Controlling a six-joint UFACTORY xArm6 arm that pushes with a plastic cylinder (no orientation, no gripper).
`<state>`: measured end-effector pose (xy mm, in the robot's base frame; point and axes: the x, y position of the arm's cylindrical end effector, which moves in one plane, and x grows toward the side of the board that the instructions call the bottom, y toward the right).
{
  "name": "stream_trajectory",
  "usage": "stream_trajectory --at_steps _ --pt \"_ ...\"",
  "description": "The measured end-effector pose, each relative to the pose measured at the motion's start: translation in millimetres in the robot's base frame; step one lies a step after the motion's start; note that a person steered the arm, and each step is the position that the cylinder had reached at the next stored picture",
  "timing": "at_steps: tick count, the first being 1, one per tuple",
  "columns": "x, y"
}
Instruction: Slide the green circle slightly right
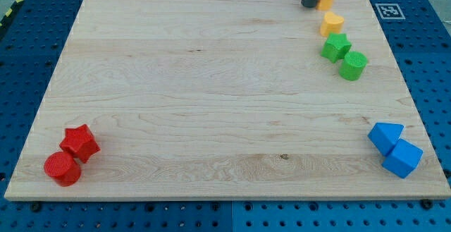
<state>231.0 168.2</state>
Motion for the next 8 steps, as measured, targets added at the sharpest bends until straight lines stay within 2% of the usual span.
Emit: stream_trajectory --at_steps 3,6,7,8 --pt "12.4 -65.2" --pt "136.3 -96.9" --pt "163.1 -78.0" --pt "171.2 -62.8"
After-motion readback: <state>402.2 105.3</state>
